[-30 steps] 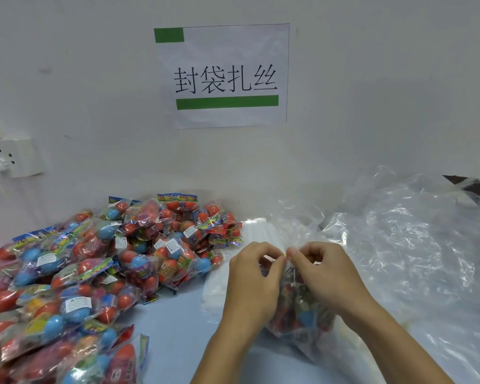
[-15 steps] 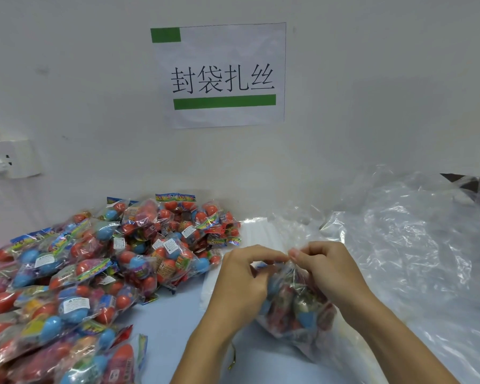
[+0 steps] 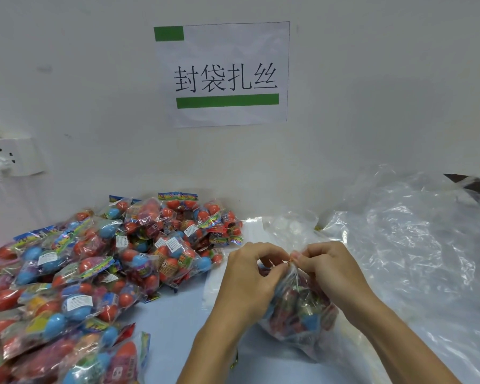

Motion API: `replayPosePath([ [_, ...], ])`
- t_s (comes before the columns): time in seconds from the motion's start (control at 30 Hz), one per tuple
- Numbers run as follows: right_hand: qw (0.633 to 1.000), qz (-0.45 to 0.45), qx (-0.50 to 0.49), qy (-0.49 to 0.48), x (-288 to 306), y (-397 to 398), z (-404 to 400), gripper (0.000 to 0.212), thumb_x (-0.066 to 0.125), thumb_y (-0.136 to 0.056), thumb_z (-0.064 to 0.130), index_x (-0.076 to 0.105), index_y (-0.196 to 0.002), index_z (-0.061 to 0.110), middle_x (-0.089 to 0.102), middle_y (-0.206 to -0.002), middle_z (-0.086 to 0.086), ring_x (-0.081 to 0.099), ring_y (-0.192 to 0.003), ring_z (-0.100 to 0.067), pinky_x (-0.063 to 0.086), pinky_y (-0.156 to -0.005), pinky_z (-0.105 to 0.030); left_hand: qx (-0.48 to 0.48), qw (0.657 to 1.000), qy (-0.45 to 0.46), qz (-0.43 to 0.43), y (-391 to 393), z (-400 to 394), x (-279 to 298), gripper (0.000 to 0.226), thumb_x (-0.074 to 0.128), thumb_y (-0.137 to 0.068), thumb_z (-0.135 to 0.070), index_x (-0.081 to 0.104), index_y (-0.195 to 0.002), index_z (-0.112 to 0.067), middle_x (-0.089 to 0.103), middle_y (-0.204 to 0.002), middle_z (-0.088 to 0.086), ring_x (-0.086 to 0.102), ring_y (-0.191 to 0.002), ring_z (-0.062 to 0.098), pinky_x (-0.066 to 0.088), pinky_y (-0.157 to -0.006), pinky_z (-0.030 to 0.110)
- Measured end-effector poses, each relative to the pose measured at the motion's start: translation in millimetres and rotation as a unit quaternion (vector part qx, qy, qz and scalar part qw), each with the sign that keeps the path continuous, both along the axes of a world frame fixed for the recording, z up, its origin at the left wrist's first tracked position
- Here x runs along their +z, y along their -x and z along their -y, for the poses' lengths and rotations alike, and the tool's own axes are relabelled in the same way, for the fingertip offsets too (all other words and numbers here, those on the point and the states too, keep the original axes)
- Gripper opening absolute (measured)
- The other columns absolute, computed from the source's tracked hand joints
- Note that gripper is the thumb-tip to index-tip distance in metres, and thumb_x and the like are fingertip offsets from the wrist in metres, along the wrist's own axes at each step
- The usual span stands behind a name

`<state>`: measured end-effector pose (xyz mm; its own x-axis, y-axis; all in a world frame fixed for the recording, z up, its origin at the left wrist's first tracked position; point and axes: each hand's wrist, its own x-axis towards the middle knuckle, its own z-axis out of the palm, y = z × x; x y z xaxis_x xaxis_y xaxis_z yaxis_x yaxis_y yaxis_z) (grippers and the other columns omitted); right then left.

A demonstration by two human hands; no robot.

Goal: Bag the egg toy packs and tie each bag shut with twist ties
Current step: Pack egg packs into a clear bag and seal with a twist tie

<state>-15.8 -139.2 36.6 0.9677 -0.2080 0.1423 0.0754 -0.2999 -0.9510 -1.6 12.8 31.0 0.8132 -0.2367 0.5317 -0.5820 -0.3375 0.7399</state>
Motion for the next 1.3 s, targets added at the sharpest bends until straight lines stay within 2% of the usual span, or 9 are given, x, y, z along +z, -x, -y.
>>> replayPosePath([
  [0.13, 1.000, 0.000, -0.009, 0.015, 0.5, -0.3, -1.4, 0.046, 0.069, -0.093, 0.016, 0.061, -0.049, 0.013, 0.042, -0.041, 0.006, 0.035, -0.035, -0.003, 0.031, -0.048, -0.021, 0.010, 0.999, -0.030, 0.033, -0.6, 0.2, -0.1, 0.013, 0.075, -0.084, -0.009, 0.076, -0.087, -0.021, 0.068, -0.086, -0.001, 0.058, -0.079, 0.001, 0.042, -0.066, 0.007],
  [0.43, 1.000, 0.015, -0.001, 0.004, -1.4, 0.5, -4.8, 0.049, 0.068, -0.094, 0.011, 0.055, -0.046, 0.013, 0.042, -0.041, 0.006, 0.038, -0.034, -0.003, 0.031, -0.040, -0.012, 0.049, 0.992, -0.081, 0.080, -5.8, 2.3, -5.5, 0.009, 0.068, -0.092, -0.018, 0.073, -0.084, -0.017, 0.066, -0.080, -0.006, 0.055, -0.084, 0.013, 0.041, -0.071, 0.019],
  [0.63, 0.998, 0.056, -0.016, -0.017, -5.7, -3.0, -8.4, 0.036, 0.068, -0.094, 0.017, 0.062, -0.065, -0.003, 0.043, -0.044, 0.005, 0.037, -0.041, -0.007, 0.032, -0.047, -0.023, 0.075, 0.996, 0.026, -0.028, -5.0, 13.1, -7.3, 0.016, 0.066, -0.093, -0.022, 0.064, -0.078, -0.019, 0.065, -0.079, -0.005, 0.060, -0.078, 0.011, 0.048, -0.066, 0.019],
  [0.8, 0.989, 0.140, -0.040, 0.039, -6.3, -0.6, -16.8, 0.027, 0.071, -0.091, 0.016, 0.074, -0.065, 0.013, 0.067, -0.057, 0.001, 0.057, -0.055, -0.017, 0.045, -0.056, -0.024, 0.108, 0.980, 0.102, -0.131, -4.7, 19.1, -5.4, 0.020, 0.063, -0.093, -0.022, 0.059, -0.075, -0.016, 0.063, -0.082, 0.000, 0.058, -0.077, 0.010, 0.042, -0.061, 0.014],
  [0.93, 0.979, 0.188, -0.039, 0.062, -6.6, 1.0, -21.3, 0.030, 0.074, -0.087, 0.010, 0.071, -0.058, 0.014, 0.062, -0.053, 0.001, 0.047, -0.049, -0.008, 0.039, -0.050, -0.018, 0.119, 0.969, 0.123, -0.177, -6.9, 18.6, -1.1, 0.026, 0.060, -0.095, -0.022, 0.058, -0.070, -0.017, 0.059, -0.086, 0.004, 0.052, -0.073, 0.010, 0.037, -0.058, 0.014],
  [1.07, 0.971, 0.225, -0.032, 0.079, -7.5, 2.6, -23.3, 0.024, 0.077, -0.085, 0.008, 0.071, -0.061, 0.008, 0.062, -0.058, -0.006, 0.053, -0.057, -0.024, 0.044, -0.056, -0.033, 0.119, 0.963, 0.113, -0.214, -4.3, 16.2, 4.9, 0.043, 0.052, -0.095, -0.014, 0.049, -0.052, -0.019, 0.046, -0.057, -0.007, 0.043, -0.060, 0.012, 0.033, -0.052, 0.023],
  [1.17, 0.970, 0.226, -0.019, 0.093, -8.0, 3.1, -24.4, 0.027, 0.078, -0.084, 0.008, 0.069, -0.059, 0.008, 0.059, -0.056, -0.005, 0.050, -0.056, -0.023, 0.042, -0.055, -0.032, 0.115, 0.959, 0.103, -0.238, -3.4, 12.9, 6.8, 0.052, 0.048, -0.094, -0.011, 0.039, -0.044, -0.019, 0.034, -0.037, -0.009, 0.033, -0.039, 0.008, 0.025, -0.038, 0.015],
  [1.23, 0.972, 0.216, -0.022, 0.086, -7.2, 3.2, -24.0, 0.025, 0.077, -0.084, 0.008, 0.071, -0.059, 0.012, 0.062, -0.056, -0.003, 0.048, -0.051, -0.014, 0.042, -0.053, -0.026, 0.100, 0.962, 0.110, -0.231, -4.3, 12.4, 5.0, 0.053, 0.052, -0.097, -0.016, 0.035, -0.047, -0.019, 0.028, -0.039, -0.010, 0.026, -0.037, 0.008, 0.022, -0.038, 0.015],
  [1.3, 0.977, 0.197, -0.039, 0.066, -6.7, 2.1, -21.6, 0.025, 0.077, -0.085, 0.009, 0.073, -0.061, 0.016, 0.064, -0.056, 0.000, 0.051, -0.051, -0.010, 0.043, -0.053, -0.023, 0.086, 0.966, 0.131, -0.204, -5.7, 12.6, 1.5, 0.049, 0.057, -0.098, -0.024, 0.043, -0.052, -0.016, 0.036, -0.046, -0.009, 0.032, -0.044, 0.007, 0.028, -0.044, 0.017],
])
